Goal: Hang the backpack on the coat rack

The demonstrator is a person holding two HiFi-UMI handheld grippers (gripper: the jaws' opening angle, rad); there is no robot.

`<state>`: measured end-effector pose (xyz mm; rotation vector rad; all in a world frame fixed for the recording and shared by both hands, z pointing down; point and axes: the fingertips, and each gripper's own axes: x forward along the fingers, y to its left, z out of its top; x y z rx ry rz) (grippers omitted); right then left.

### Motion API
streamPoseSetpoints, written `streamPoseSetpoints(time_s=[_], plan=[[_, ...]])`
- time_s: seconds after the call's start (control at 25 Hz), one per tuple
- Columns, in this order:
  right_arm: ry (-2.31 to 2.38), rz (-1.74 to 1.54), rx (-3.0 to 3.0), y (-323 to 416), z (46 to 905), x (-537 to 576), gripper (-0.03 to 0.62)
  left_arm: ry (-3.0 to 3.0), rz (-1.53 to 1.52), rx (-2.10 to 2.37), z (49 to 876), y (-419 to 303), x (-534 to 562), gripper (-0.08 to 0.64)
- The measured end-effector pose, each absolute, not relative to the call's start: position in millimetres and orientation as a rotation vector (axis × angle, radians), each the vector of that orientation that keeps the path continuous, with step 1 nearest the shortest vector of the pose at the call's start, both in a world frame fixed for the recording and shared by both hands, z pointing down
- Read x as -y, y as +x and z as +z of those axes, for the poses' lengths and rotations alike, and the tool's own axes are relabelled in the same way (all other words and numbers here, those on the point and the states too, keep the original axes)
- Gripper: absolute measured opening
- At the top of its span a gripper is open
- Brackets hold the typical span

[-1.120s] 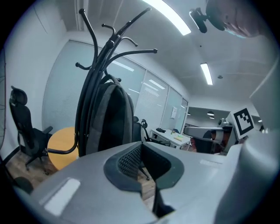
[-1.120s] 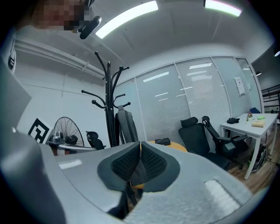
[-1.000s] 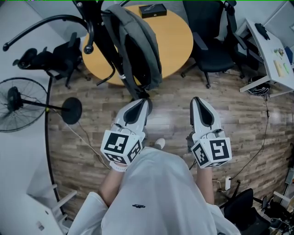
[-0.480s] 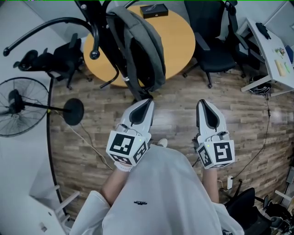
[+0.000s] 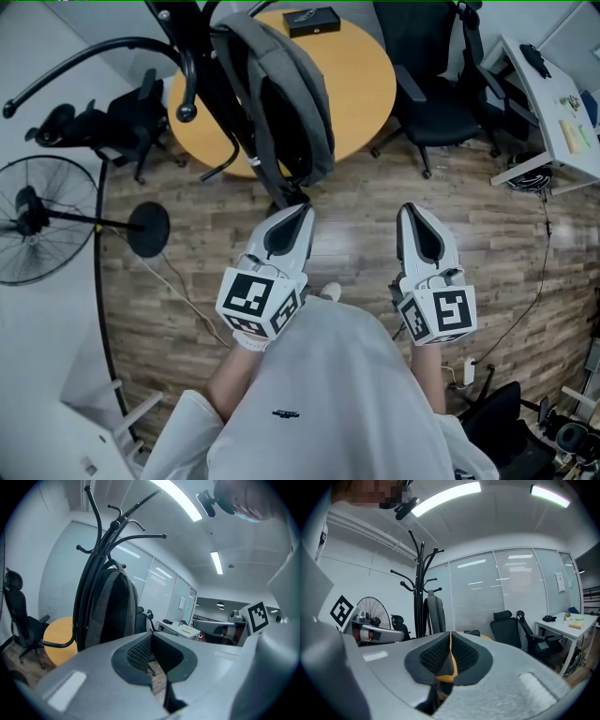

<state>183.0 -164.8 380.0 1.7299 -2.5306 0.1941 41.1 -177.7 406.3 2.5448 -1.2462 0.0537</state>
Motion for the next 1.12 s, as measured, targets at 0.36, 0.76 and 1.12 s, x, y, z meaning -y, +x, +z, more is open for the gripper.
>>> streamPoseSetpoints(time_s=[0.36,0.76,1.12], plan=[[1.711,0.228,2.526,183.7,386.9,154.8,-0.003,2.544,0.050,1.249,408.0,44.7,168.0,0.018],[1.738,0.245,2.513,189.9,391.4,147.1,-0.003,2.546,0.061,1.244,411.3,47.3,159.2,0.018],[1.748,0.243,2.516,196.2,388.5,140.1,-0.003,2.546,0.072,1.243,412.3,53.2,150.7,0.018]])
